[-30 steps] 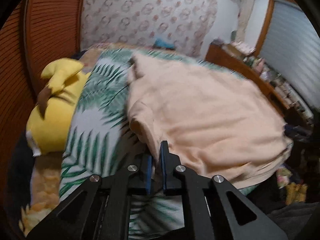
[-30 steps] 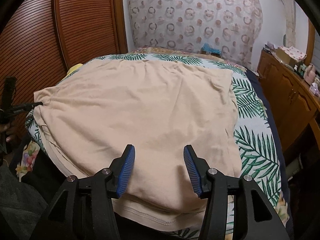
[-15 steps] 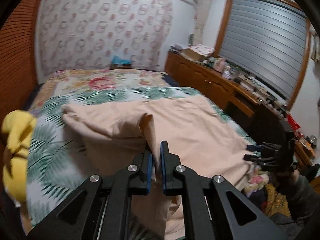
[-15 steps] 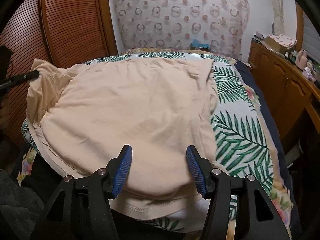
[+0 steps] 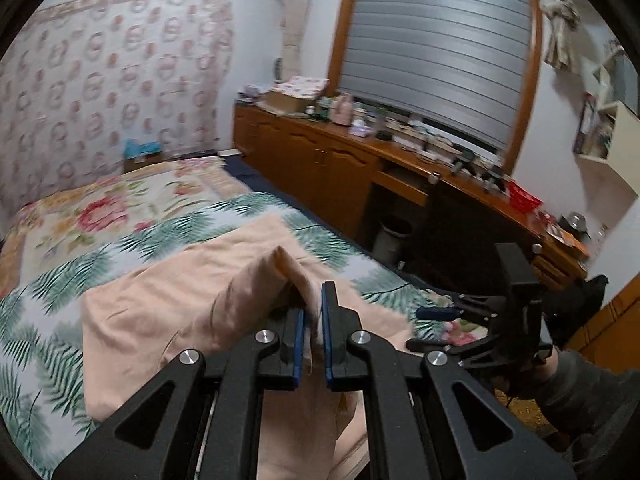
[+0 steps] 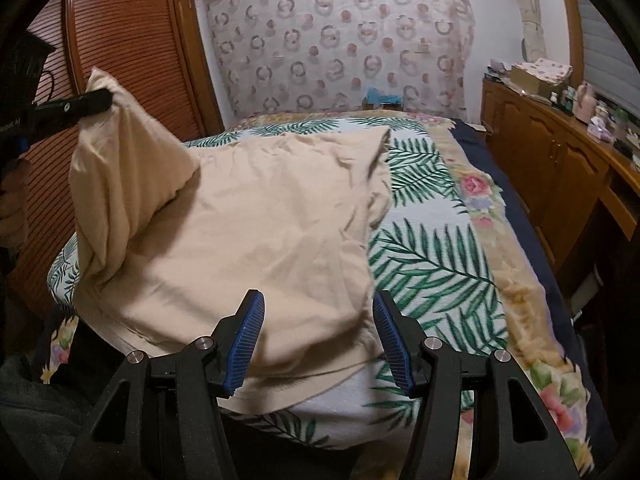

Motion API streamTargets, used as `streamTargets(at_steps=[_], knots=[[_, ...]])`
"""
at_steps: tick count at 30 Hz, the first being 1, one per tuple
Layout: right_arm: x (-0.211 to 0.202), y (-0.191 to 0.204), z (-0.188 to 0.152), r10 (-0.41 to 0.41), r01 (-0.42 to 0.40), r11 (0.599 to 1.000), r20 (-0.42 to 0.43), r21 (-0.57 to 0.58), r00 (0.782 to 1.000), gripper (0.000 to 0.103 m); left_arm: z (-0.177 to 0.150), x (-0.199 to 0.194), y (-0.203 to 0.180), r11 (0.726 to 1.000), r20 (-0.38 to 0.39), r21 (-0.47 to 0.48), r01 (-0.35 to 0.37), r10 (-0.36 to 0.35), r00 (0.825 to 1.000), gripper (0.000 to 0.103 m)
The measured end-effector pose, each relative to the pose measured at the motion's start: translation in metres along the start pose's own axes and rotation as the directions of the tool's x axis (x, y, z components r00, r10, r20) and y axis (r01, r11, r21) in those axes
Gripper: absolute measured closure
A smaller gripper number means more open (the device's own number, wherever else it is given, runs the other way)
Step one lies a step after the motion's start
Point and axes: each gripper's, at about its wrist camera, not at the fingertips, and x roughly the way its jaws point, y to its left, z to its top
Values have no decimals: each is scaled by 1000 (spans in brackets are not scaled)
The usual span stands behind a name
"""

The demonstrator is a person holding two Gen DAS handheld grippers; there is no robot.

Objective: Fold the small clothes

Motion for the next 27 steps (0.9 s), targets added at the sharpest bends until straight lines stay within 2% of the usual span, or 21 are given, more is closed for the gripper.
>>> streamTargets(at_steps=[6,14,17,18,21,24,25,27], knots=[[-12,-3,-7,-4,3,1000,23,17,1000,44,18,24,-40,996,-32,73,48,-46,998,95],[-19,-6,-15,-8,7,1000,35,21,999,44,12,61,-55,995,-108,81,61,-52,993,95],[-19,-10,-15,-9,8,1000,34,28,999,44,4,71,-55,995,-135,95,27,-14,991,93],[-19,-11,-16,-11,10,1000,33,29,999,44,1,71,-55,995,-135,101,18,-4,991,91],[-21,-16,-15,-16,15,999,32,30,999,44,-6,60,-47,997,-110,77,19,-10,994,72],[-21,-17,-12,-19,17,999,34,33,999,44,-14,54,-33,997,-98,73,-17,24,995,68],[-20,-18,-11,-18,17,999,34,32,999,44,-17,53,-25,998,-102,60,-34,40,994,59],[-19,-17,-10,-19,18,999,32,29,999,44,-27,48,-10,998,-99,30,-63,66,993,55]])
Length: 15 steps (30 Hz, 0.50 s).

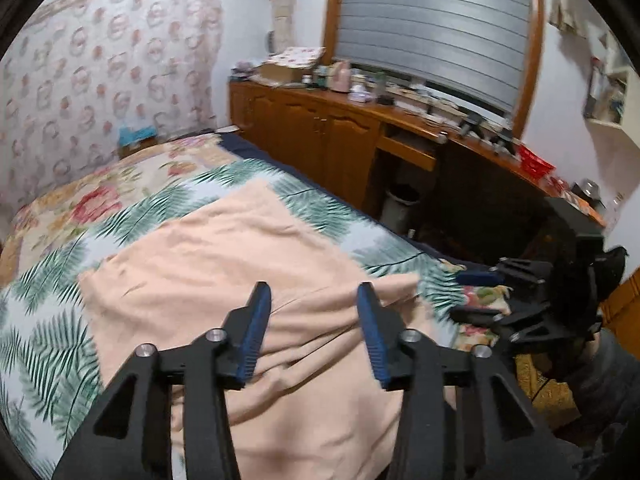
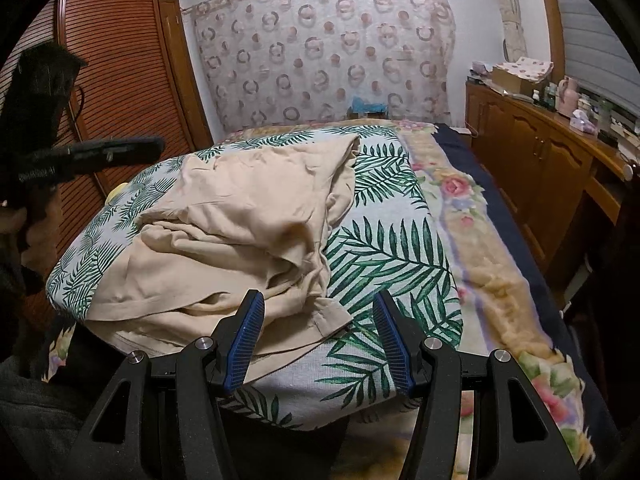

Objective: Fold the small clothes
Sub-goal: 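Release the folded T-shirt with the left tool and withdraw both tools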

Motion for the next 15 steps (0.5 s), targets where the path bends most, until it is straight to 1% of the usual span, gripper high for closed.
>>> streamTargets(at_steps=[2,3,4,7,11,15], knots=[[2,0,2,3,-3,1000,-2,-5,1000,44,-10,-1,11,1000,2,-19,-20,21,1000,46],[2,1,3,5,-5,1000,-2,-8,1000,44,-17,-3,17,999,3,-33,-35,35,999,34],[2,0,3,7,-7,1000,0,-12,1000,44,-23,-4,24,998,2,-47,-45,45,999,25],[6,4,8,18,-18,1000,0,-23,1000,44,-42,-10,42,993,-4,-93,-66,66,998,23],[13,13,16,32,-32,998,1,-53,999,44,-62,-23,61,981,-9,-149,-122,122,992,23],[21,28,26,48,-47,994,5,-94,999,44,-72,-36,76,968,-18,-189,-168,168,986,23]])
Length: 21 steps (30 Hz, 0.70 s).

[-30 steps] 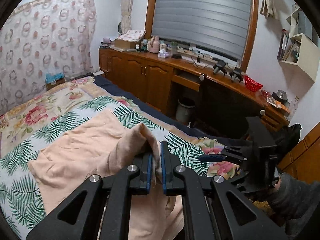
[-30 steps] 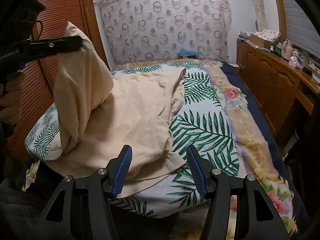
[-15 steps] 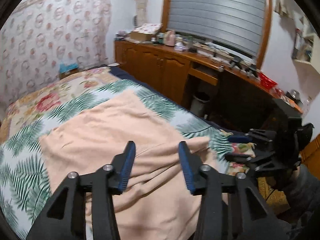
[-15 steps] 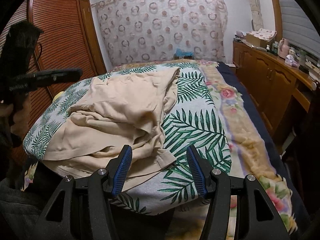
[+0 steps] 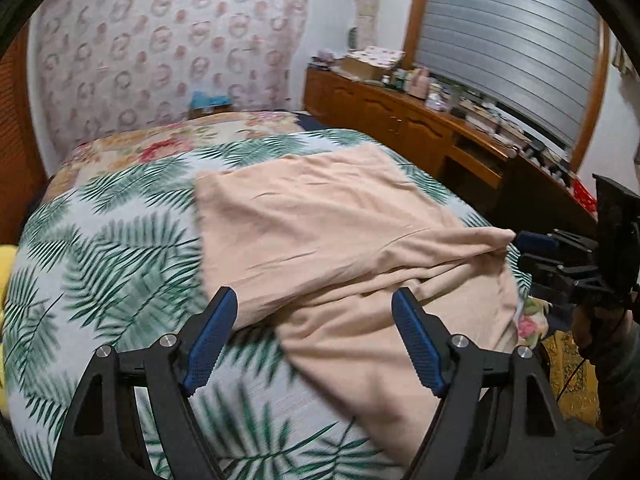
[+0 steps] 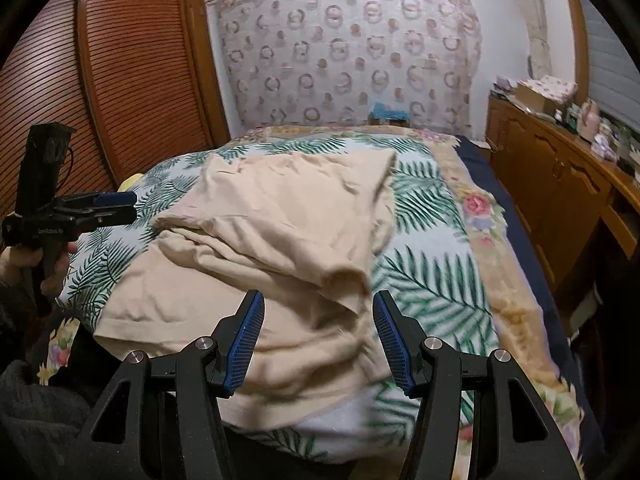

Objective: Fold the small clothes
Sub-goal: 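Release the folded T-shirt with the left tool and withdraw both tools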

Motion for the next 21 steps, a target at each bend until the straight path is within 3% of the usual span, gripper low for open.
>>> streamTargets(at_steps=[10,21], knots=[[41,42,33,64,-64,992,3,-108,998,44,-11,-31,32,994,49,-61,-86,89,995,23],[89,74,63,143,-153,970,-65,-189,988,44,-22,-50,52,987,80,-91,-136,143,986,23]])
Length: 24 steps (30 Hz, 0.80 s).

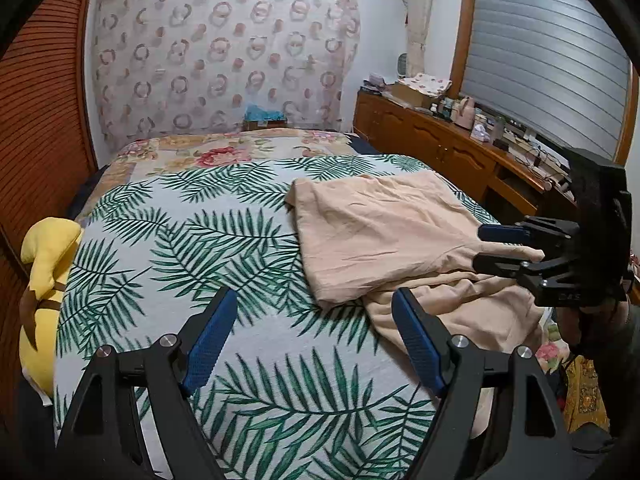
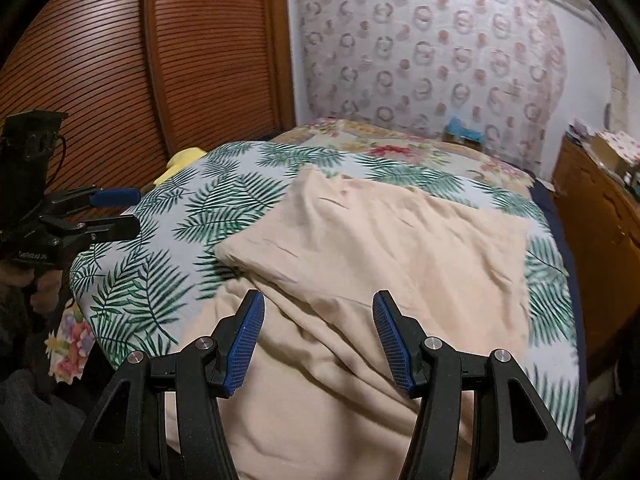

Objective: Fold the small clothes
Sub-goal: 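Release the folded T-shirt with the left tool and withdraw both tools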

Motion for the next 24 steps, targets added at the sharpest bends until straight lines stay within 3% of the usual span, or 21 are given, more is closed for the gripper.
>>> streamTargets(at_steps=[11,24], knots=[[66,10,41,103,-115,990,-142,-83,985,44,-4,-11,19,999,28,-26,-29,29,999,23],[134,58,55,17,-87,963,-261,-257,965,44,-12,-11,23,999,25,-41,-27,28,999,23]])
